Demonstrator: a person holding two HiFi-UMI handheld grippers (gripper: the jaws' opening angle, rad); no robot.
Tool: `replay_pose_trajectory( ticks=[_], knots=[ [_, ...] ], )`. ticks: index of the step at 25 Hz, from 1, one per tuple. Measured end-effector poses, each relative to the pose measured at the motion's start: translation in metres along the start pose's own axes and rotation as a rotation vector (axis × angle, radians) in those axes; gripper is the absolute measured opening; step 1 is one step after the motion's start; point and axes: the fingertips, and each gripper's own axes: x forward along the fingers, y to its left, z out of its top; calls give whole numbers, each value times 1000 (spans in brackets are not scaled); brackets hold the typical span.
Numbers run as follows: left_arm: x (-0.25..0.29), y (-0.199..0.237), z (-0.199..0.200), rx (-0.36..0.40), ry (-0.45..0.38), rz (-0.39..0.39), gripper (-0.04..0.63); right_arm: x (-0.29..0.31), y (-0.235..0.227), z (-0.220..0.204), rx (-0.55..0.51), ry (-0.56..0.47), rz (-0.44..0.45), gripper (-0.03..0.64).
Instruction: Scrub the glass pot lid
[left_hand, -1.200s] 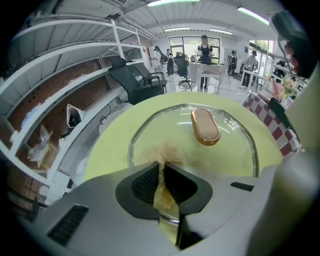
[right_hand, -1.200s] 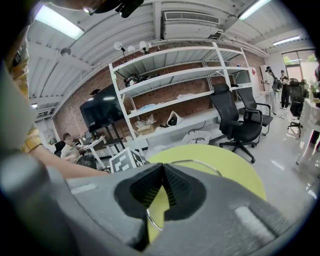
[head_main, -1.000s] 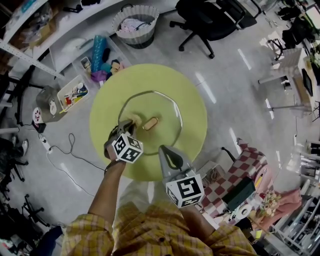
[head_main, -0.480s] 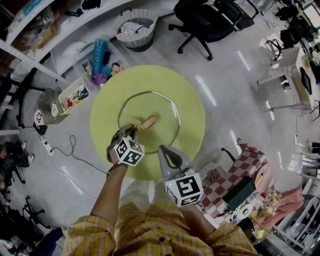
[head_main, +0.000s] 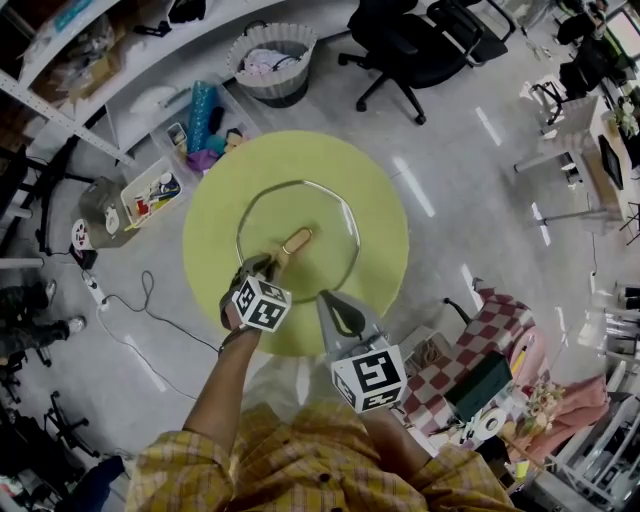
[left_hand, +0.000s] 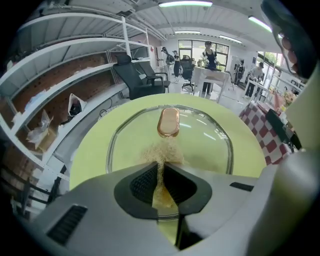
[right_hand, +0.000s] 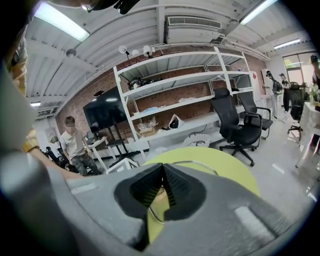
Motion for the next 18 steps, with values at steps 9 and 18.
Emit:
replay_pose_trajectory(
  ticks=[9,18],
  knots=[
    [-7,-24,-8,-20,12,-21,29,-18,6,1,-13,-14,0,-2],
    [-11,-46,-26,0,27,-20,29,-26,12,2,-33,-16,-1,-2]
  ],
)
